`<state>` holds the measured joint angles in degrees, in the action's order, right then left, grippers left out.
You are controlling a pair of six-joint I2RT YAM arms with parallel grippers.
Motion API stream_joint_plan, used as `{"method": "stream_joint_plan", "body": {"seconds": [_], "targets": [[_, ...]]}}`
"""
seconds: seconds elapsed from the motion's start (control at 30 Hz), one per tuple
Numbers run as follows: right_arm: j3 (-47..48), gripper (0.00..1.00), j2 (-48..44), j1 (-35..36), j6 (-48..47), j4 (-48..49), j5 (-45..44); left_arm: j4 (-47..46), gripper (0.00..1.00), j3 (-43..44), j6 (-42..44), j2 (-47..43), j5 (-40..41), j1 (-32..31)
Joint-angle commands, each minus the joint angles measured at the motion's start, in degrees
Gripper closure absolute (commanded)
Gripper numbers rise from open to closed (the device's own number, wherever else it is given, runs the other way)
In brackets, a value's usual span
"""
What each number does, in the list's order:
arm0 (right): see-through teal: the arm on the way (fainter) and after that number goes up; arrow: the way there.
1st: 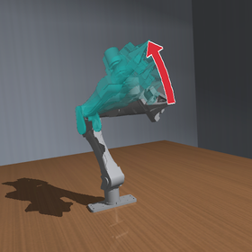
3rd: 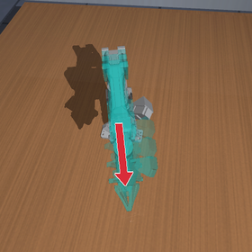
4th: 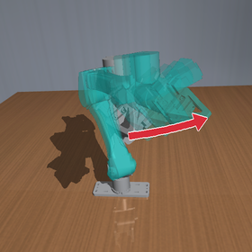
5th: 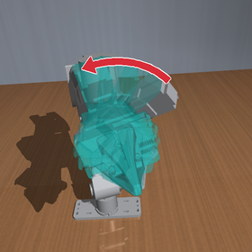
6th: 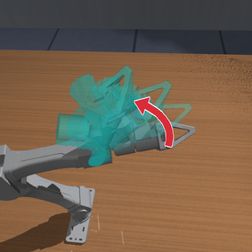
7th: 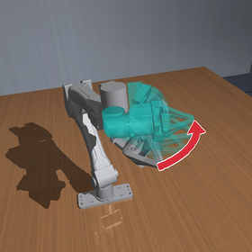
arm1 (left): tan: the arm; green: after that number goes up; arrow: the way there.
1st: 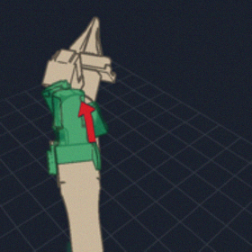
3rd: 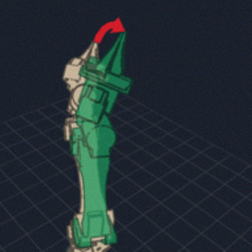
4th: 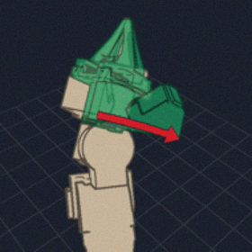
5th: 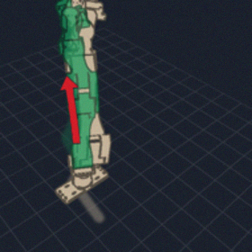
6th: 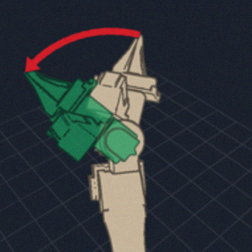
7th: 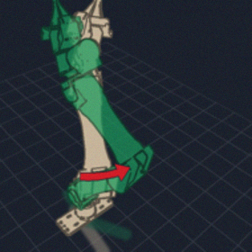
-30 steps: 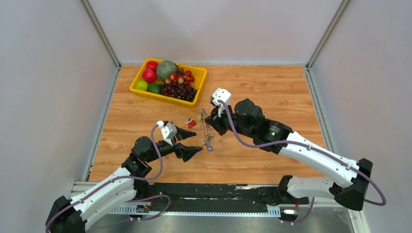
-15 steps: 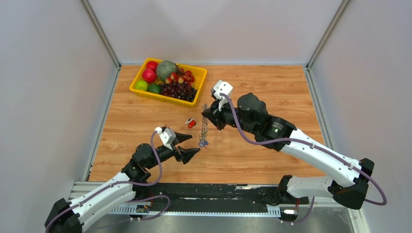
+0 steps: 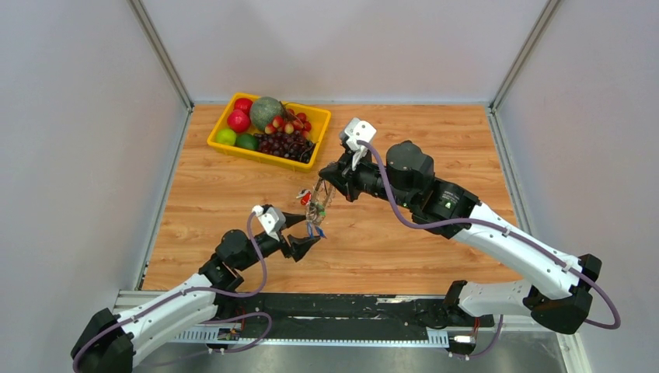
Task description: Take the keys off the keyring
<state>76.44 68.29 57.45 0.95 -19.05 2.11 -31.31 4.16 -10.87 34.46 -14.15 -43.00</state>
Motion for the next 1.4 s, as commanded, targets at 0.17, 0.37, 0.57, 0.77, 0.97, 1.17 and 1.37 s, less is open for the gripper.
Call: {"method": "stream_joint_plan", "body": {"seconds": [0.17, 0.37, 0.57, 0.77, 0.97, 1.17, 1.37], "targets": [[4.2, 1.0, -0.7, -0.2, 0.5, 3.9, 4.1, -16.3, 0.18, -2.2, 1.1, 3.4, -5.2, -0.1], [4.5, 1.0, -0.8, -0.2, 0.6, 3.9, 6.7, -19.3, 0.19, -3.0, 1.2, 2.9, -5.9, -0.1], [4.6, 1.0, -0.9, -0.2, 1.0, 4.0, 8.4, -18.0, 0.31, -2.8, 1.1, 2.2, -4.2, -0.1], [4.9, 1.0, -1.2, -0.2, 1.5, 4.2, 9.1, -18.5, 0.36, -2.7, -0.1, 3.2, -5.7, -0.1], [4.9, 1.0, -1.2, -0.2, 1.9, 4.4, 9.4, -19.8, 0.36, -3.1, -0.7, 3.2, -7.2, 0.0], [4.4, 1.0, -1.7, -0.1, 1.8, 4.5, 7.8, -20.1, 0.68, -2.9, -1.7, 3.2, -9.2, -0.1], [2.4, 1.0, -3.2, -0.2, 1.6, 4.4, 4.8, -17.3, 1.0, -2.5, -2.4, 1.2, -10.4, 0.0]]}}
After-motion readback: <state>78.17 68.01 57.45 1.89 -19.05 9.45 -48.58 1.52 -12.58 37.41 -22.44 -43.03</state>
